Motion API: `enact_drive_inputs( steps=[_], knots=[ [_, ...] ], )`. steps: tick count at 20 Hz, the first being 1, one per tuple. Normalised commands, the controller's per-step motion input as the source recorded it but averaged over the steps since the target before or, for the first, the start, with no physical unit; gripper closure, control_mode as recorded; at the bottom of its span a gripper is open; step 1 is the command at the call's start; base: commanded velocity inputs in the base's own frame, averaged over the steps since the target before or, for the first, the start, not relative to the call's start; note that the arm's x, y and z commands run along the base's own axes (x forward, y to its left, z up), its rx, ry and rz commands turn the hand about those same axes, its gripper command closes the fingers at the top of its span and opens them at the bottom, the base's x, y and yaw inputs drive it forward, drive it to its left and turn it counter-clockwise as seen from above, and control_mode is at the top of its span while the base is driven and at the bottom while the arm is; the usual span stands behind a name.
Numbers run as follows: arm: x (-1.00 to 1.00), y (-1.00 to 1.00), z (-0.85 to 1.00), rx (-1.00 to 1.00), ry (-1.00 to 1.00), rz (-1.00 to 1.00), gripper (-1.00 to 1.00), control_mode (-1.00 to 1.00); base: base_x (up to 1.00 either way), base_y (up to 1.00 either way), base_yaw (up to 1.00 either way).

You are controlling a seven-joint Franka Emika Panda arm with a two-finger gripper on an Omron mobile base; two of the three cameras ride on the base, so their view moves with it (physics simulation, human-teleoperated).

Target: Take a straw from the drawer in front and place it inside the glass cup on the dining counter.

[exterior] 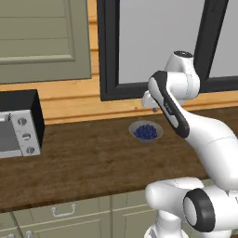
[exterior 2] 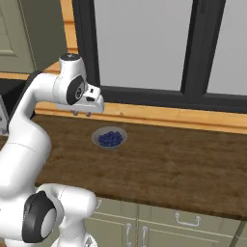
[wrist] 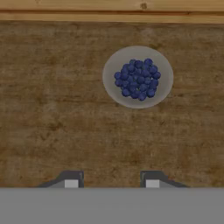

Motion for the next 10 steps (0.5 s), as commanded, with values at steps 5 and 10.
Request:
enact_drive_inputs(
  steps=[5,10],
  knots=[
    [-0.01,0.00,0.00,0.00,0.00,0.00,-1.00,1.00,-0.03,0.00,0.00],
    [0.00,0.00,0.00,0.00,0.00,0.00,-1.00,1.00,-0.76,0.07,-0.09]
  ],
)
